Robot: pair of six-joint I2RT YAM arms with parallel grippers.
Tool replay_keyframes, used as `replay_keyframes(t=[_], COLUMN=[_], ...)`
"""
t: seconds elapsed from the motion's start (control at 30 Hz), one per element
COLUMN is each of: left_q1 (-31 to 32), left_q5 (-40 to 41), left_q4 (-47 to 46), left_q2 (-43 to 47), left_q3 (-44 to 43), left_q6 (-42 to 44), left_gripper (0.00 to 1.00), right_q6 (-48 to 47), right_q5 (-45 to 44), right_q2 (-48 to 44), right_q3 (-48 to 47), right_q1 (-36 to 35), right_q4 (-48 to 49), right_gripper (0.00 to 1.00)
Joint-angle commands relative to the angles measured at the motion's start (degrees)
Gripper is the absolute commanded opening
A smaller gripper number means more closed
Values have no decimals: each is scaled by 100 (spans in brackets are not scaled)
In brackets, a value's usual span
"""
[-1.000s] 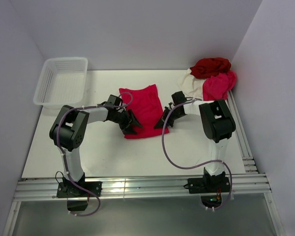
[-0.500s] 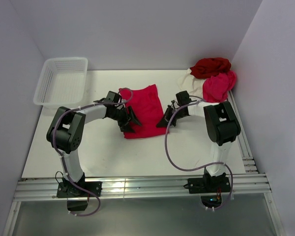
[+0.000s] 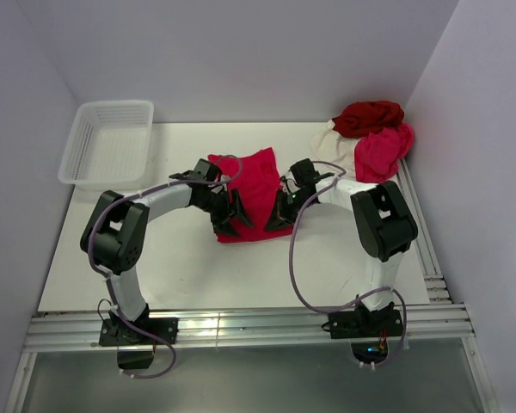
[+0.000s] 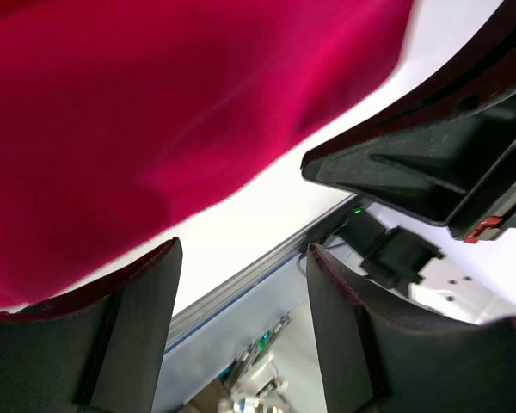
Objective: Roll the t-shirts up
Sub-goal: Roll the tshirt
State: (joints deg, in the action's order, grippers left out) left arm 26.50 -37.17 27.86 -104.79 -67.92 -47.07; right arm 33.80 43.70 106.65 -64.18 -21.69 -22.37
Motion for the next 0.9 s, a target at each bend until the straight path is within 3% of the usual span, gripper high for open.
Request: replay_keyframes(t=[0.0,0.23,0.6,0.7,0.83,0.87], left_q1=[83,66,-189,-224,-216,-216], left_q5=[-36,280,623,606,509,561], left_q4=[71,308,695,739,695,730], left_q2=[-217,-410,-200,-103,301,406], left_q3=[165,305,446,411,411,394], left_q6=[189,426,839,831,647,594], left_gripper=[65,64,64,64,64,65], right_q6=[-348,-515,-673,-507,45,152], right_q5=[-230,-740,-1286,-1277,-1057,-1039], right_q2=[390,708,-47,-495,-1268,-1574], right_q3=[-129,-130,11,116,624,739], right_q1=[-10,288,921,921,921,921], right_q4=[-478,-883,-1410,-1341,-937,-744], right_gripper=[0,0,1,12,43,44])
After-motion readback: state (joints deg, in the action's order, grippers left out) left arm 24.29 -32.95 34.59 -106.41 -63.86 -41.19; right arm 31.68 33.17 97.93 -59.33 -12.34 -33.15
